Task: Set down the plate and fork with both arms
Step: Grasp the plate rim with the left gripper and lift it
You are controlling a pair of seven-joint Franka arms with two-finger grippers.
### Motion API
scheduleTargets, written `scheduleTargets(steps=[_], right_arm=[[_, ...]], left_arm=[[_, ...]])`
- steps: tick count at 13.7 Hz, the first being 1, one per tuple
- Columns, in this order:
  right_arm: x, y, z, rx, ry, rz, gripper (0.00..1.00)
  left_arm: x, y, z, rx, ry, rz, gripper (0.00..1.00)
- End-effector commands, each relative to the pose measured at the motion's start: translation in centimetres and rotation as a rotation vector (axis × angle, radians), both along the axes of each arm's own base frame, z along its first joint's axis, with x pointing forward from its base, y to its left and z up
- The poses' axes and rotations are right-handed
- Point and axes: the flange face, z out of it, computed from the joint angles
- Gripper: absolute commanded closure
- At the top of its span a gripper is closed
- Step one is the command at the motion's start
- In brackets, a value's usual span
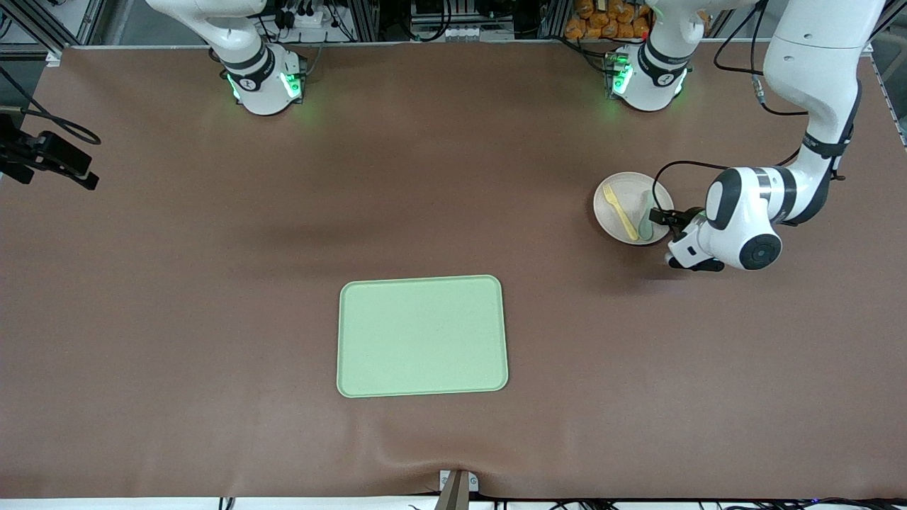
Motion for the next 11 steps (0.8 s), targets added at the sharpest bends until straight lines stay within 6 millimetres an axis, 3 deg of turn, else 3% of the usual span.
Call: scheduleTargets(steps=[1,5,6,7,8,11], right_arm=[[0.09,-0.18,0.42,0.017,0.0,-0.004,0.0],[0.17,-0.01,0.44,0.017,-0.003,-0.001,0.0],[0.16,-0.09,0.35,0.017,0.0,-0.003,0.0],[0.15,-0.18,0.35,0.017,0.0,-0.004,0.0],[0.17,-0.18,0.37,0.017,-0.002,-0.004,0.0],[0.17,-0.18,0.44,0.017,-0.003,-0.004,0.0]], left_arm=[[-0.33,0.31,-0.82,0.017,-0.008,-0.001,0.0],[0.12,0.11,-1.25,0.019,-0.03,-0.013,0.0],[0.26,0.11,-1.16,0.019,-0.033,-0.013,0.26],[0.27,0.18,-1.09,0.02,-0.033,-0.01,0.68],[0.36,0.18,-0.97,0.019,-0.036,-0.011,1.0],[0.61,0.1,-0.69,0.018,-0.044,-0.012,1.0]])
